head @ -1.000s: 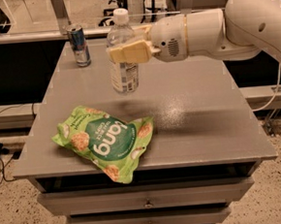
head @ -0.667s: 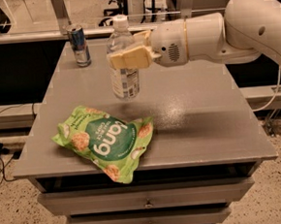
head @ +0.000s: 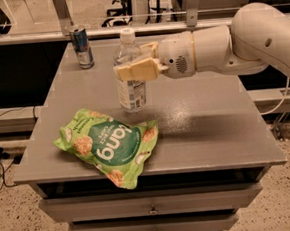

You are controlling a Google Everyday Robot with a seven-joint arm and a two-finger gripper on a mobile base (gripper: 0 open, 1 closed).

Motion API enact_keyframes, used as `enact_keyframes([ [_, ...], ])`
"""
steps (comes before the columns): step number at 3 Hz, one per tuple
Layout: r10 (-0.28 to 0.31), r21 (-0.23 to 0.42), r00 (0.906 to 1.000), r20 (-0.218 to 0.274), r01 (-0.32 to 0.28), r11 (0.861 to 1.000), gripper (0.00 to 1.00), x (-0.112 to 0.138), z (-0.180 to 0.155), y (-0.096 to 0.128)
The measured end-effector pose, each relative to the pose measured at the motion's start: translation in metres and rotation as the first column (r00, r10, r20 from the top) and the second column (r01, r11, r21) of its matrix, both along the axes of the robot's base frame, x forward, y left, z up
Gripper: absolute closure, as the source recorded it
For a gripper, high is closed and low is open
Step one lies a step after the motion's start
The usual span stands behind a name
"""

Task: Move blue plastic bottle near green rice chip bag

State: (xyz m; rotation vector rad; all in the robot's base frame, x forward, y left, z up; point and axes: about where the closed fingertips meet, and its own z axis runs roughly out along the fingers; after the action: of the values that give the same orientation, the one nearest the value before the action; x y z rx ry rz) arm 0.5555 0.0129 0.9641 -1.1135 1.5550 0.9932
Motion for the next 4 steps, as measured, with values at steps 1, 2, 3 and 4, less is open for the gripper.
enact_keyframes([
  [1,0.009,0.006,0.9996,-0.027,-0.009,1.0,1.0,-0.002,-0.011,0.003],
  [2,0.014,-0.004,0.9986,-0.051,-0.014,1.0,0.85,-0.004,-0.026,0.003],
  [3,0.02,-0.009,0.9976,-0.066,-0.021,1.0,0.62,-0.005,-0.034,0.004],
  [4,0.021,-0.01,0.9974,-0.069,-0.022,1.0,0.39,-0.005,-0.034,0.004],
])
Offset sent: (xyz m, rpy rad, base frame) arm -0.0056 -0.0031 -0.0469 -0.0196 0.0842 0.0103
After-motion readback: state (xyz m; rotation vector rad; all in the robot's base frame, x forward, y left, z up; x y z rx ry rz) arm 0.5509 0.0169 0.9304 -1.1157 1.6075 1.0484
